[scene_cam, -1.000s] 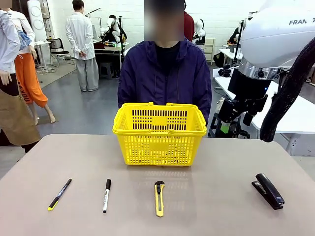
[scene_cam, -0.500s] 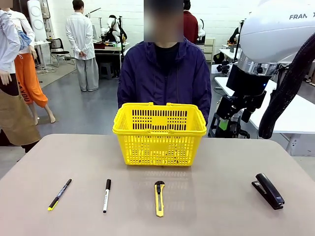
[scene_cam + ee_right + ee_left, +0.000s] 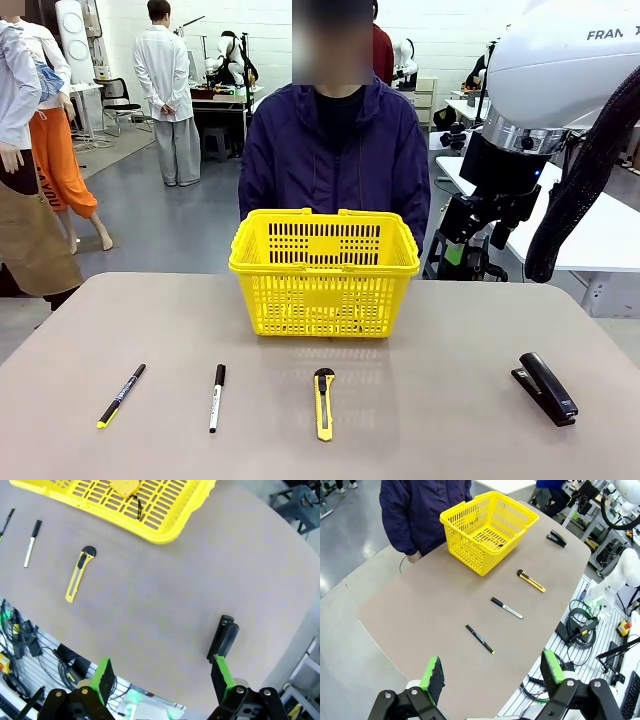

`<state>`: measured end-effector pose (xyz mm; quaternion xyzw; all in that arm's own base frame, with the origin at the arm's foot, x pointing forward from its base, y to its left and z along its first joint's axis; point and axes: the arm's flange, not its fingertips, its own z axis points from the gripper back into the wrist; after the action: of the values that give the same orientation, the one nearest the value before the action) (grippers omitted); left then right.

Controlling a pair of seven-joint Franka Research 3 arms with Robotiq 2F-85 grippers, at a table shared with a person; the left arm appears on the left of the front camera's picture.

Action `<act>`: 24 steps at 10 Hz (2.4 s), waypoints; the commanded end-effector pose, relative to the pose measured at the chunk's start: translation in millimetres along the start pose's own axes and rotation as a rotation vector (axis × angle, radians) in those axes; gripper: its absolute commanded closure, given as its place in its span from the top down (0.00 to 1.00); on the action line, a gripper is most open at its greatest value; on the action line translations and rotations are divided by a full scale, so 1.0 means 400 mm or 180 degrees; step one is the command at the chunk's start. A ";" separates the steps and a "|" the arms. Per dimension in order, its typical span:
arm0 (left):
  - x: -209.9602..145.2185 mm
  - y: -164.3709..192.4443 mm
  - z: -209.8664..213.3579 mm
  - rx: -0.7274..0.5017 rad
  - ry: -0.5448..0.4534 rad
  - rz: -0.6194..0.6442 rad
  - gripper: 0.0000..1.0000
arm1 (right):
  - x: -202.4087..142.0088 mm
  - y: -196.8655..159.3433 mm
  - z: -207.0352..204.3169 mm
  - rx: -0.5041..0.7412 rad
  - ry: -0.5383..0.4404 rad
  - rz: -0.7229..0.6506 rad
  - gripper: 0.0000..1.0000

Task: Place the items the person wants into the basket.
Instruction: Pick up the item the person points to and place it in the Market Basket.

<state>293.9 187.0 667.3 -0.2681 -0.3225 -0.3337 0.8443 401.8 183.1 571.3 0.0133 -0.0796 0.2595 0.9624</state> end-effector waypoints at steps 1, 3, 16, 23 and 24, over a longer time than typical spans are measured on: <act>-0.002 -0.001 0.005 -0.0037 -0.0049 -0.0063 1.00 | 0.003 0.003 0.003 0.0010 0.0032 0.0010 1.00; -0.002 -0.001 0.005 -0.0037 -0.0049 -0.0063 1.00 | 0.003 0.003 0.003 0.0010 0.0032 0.0010 1.00; -0.002 -0.001 0.005 -0.0037 -0.0049 -0.0063 1.00 | -0.651 -0.621 0.108 0.1281 -0.2819 0.0713 1.00; -0.002 -0.001 0.005 -0.0037 -0.0049 -0.0063 1.00 | -0.764 -0.650 0.144 0.1122 -0.2826 0.0549 1.00; -0.002 -0.001 0.005 -0.0037 -0.0049 -0.0063 1.00 | -0.764 -0.650 0.144 0.1122 -0.2826 0.0549 1.00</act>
<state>293.8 187.0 667.6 -0.2677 -0.3225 -0.3337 0.8443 265.3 -192.9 584.1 0.2746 -0.4305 0.3191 0.7984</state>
